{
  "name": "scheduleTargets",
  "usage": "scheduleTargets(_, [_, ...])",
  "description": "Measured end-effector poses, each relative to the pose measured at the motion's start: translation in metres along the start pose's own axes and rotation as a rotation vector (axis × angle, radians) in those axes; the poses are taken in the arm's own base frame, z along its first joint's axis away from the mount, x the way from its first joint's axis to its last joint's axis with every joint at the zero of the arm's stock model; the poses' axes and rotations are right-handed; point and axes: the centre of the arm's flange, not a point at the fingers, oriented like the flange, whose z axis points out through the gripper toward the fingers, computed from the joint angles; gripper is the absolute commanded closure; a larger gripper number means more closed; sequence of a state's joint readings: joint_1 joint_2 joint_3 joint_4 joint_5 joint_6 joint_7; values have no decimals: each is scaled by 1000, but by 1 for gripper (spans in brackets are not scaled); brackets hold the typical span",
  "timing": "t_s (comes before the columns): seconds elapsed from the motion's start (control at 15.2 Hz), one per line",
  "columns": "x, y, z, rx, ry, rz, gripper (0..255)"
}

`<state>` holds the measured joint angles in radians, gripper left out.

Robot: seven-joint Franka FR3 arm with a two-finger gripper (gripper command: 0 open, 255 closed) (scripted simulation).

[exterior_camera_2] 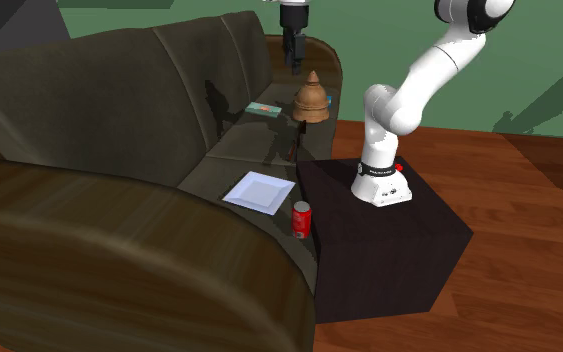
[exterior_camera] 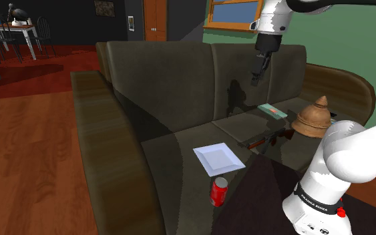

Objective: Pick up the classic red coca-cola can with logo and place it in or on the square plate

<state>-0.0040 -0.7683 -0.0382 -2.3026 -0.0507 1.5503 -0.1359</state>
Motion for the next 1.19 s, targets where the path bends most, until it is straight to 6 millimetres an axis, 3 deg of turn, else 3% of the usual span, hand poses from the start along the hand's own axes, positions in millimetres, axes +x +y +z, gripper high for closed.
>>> scheduleTargets(0.13, [0, -4, 6, 0, 0, 1, 0])
scheduleTargets(0.26, [-1, -10, 25, 1, 0, 2, 0])
scheduleTargets(1.19, [-12, -91, 185, 6, 0, 19, 0])
